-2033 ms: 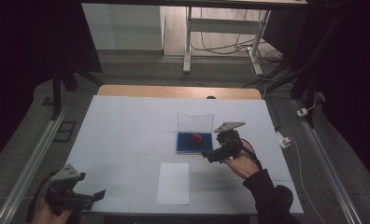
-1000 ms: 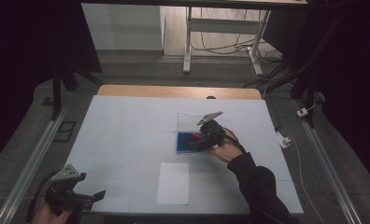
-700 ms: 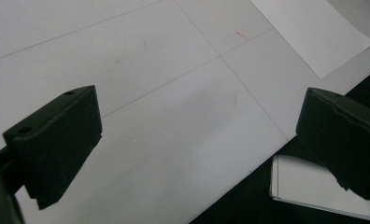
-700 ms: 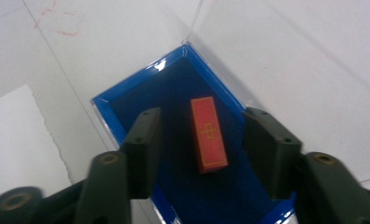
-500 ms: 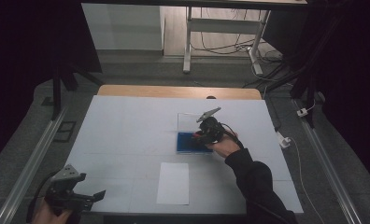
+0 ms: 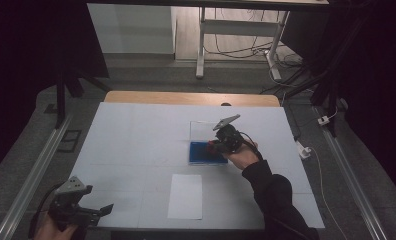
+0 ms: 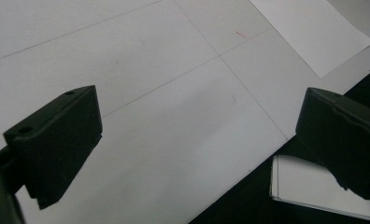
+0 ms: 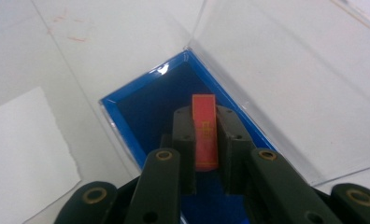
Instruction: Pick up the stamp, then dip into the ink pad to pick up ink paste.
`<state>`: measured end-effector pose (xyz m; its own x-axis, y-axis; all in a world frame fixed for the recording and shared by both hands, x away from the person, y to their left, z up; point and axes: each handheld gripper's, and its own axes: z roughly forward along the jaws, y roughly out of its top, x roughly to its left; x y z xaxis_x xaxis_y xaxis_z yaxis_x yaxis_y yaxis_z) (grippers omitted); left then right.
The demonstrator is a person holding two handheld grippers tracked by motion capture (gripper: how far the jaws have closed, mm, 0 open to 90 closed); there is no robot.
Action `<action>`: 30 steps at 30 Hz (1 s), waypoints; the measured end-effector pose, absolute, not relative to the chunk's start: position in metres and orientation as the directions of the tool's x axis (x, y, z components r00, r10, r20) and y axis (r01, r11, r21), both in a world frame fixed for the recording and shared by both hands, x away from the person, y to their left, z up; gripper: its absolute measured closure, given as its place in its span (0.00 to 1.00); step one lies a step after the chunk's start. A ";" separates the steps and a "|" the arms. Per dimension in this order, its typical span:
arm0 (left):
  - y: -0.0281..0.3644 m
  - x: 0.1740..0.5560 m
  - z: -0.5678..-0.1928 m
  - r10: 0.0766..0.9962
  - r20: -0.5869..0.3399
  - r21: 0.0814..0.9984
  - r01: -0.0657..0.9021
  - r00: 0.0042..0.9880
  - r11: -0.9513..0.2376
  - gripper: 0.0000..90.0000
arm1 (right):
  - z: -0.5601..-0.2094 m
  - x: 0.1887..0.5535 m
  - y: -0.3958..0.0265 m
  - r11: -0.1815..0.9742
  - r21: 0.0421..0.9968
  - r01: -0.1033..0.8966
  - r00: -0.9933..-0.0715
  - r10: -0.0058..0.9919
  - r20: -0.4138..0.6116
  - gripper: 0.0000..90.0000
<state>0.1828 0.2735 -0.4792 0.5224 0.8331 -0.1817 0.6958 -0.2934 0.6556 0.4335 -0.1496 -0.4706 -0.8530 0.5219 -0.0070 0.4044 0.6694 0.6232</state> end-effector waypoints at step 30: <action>0.273 0.183 -0.479 0.826 -0.183 0.661 0.688 0.533 -0.298 0.01 | -0.453 0.418 -0.162 0.636 0.661 0.398 -0.853 0.522 0.012 0.88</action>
<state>0.1828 0.2732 -0.4787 0.5334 0.8259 -0.1826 0.6882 -0.2983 0.6613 0.4183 -0.1623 -0.4532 -0.8531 0.5216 0.0121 0.3981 0.6359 0.6611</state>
